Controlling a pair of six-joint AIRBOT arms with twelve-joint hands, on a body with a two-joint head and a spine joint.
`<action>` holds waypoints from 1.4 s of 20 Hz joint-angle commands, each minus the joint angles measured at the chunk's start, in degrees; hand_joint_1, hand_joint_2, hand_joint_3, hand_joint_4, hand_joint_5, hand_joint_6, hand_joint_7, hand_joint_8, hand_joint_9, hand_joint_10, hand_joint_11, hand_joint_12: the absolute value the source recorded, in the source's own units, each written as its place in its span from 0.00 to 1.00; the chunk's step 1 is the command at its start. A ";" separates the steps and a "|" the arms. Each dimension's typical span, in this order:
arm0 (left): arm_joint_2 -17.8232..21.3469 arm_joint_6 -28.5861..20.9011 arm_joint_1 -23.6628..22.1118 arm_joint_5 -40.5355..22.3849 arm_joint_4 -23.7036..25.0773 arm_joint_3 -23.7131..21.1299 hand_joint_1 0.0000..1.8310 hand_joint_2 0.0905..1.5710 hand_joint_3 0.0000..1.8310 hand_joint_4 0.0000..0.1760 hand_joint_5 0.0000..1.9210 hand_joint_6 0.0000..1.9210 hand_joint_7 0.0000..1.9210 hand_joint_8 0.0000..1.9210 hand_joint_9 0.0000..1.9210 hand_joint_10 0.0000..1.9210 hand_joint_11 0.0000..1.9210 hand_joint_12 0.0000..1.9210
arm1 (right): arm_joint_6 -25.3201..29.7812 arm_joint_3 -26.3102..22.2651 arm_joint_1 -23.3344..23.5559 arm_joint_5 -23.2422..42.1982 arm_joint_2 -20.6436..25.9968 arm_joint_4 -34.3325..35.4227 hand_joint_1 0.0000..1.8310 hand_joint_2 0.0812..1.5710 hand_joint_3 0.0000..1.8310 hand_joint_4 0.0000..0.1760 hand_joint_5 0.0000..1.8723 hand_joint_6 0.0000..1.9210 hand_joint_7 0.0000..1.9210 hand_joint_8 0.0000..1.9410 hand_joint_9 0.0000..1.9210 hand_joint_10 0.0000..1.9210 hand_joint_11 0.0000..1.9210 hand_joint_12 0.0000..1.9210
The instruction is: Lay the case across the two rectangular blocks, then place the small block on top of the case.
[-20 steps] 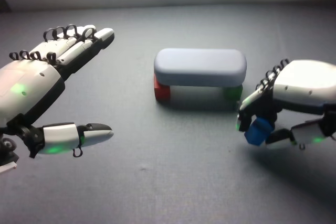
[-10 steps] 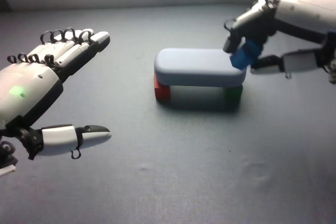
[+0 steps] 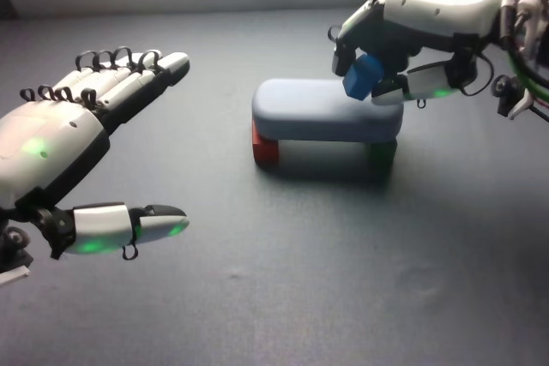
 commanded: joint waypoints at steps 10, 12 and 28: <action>-0.48 -0.67 -0.76 -6.29 1.04 0.56 0.46 0.58 0.00 0.51 0.06 0.00 0.03 0.00 0.05 0.00 0.00 0.22 | -0.02 1.50 0.75 2.83 -1.12 0.07 0.68 0.67 0.00 0.00 0.54 0.44 0.58 0.47 0.53 0.54 0.44 0.79; -0.51 -0.68 -0.76 -6.22 1.03 0.63 0.46 0.58 0.00 0.52 0.06 0.00 0.03 0.00 0.05 0.00 0.00 0.22 | -0.53 1.50 0.75 2.53 -1.13 0.07 0.67 0.68 0.00 0.00 0.53 0.45 0.56 0.49 0.49 0.49 0.37 0.79; -0.52 -0.74 -0.76 -6.15 1.03 0.63 0.47 0.58 0.00 0.44 0.07 0.00 0.05 0.00 0.05 0.00 0.00 0.23 | -0.63 1.45 0.75 2.47 -1.13 -0.12 0.39 0.54 0.00 0.91 0.01 0.00 0.03 0.00 0.04 0.00 0.00 0.10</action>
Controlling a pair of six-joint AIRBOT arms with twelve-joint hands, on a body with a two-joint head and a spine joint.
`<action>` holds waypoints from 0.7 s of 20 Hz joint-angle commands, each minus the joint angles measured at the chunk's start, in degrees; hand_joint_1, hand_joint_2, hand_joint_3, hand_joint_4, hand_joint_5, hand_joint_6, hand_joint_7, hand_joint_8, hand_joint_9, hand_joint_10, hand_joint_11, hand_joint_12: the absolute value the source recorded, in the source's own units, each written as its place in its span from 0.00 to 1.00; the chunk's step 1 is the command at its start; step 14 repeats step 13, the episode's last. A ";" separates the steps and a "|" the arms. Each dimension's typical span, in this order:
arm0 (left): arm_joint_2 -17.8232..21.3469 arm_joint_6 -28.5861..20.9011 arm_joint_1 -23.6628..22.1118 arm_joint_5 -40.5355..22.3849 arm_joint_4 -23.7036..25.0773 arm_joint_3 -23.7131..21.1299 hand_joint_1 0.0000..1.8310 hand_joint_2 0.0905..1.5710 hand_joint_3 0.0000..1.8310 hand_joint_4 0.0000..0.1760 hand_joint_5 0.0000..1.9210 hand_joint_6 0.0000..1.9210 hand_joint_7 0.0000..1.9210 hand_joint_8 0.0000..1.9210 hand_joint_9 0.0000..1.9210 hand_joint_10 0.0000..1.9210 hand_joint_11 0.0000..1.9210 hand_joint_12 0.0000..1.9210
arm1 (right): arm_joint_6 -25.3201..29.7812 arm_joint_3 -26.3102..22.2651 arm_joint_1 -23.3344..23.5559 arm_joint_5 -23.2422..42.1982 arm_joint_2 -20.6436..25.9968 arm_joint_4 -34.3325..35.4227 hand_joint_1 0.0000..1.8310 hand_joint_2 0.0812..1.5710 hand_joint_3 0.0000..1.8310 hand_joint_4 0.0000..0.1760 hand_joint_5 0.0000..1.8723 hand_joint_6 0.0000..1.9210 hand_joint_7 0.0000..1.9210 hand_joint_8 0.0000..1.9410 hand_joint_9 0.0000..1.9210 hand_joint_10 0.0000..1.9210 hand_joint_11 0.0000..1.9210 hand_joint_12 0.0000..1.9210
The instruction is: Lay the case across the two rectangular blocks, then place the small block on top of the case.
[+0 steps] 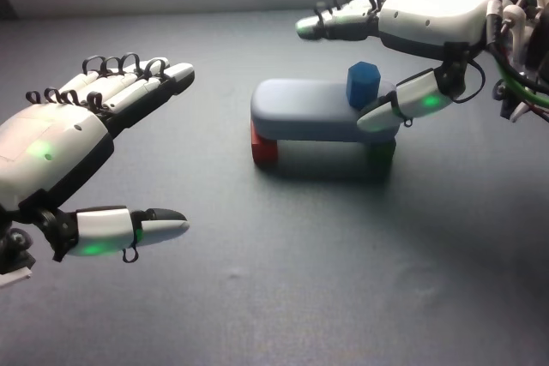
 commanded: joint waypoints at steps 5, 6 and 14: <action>-0.26 -0.75 -0.65 -7.92 0.72 0.08 0.45 0.57 0.00 0.14 0.08 0.00 0.05 0.00 0.05 0.00 0.00 0.26 | -0.12 -1.83 0.68 9.27 0.27 5.08 0.34 0.51 0.00 1.00 0.00 0.00 0.00 0.00 0.00 0.00 0.00 0.00; -0.16 -0.76 -0.65 -8.86 0.60 -0.04 0.42 0.58 0.00 0.31 0.07 0.00 0.05 0.00 0.06 0.00 0.00 0.32 | -0.71 -3.70 0.49 13.21 2.40 8.22 0.40 0.51 0.00 1.00 0.00 0.00 0.00 0.00 0.00 0.00 0.00 0.00; 2.61 -0.97 1.23 -19.31 -1.52 -2.56 0.43 0.48 0.00 0.02 0.06 0.00 0.11 0.00 0.18 0.02 0.01 0.69 | -6.92 -21.56 -18.89 46.45 17.60 26.95 0.47 0.49 0.00 1.00 0.00 0.00 0.00 0.00 0.00 0.00 0.00 0.00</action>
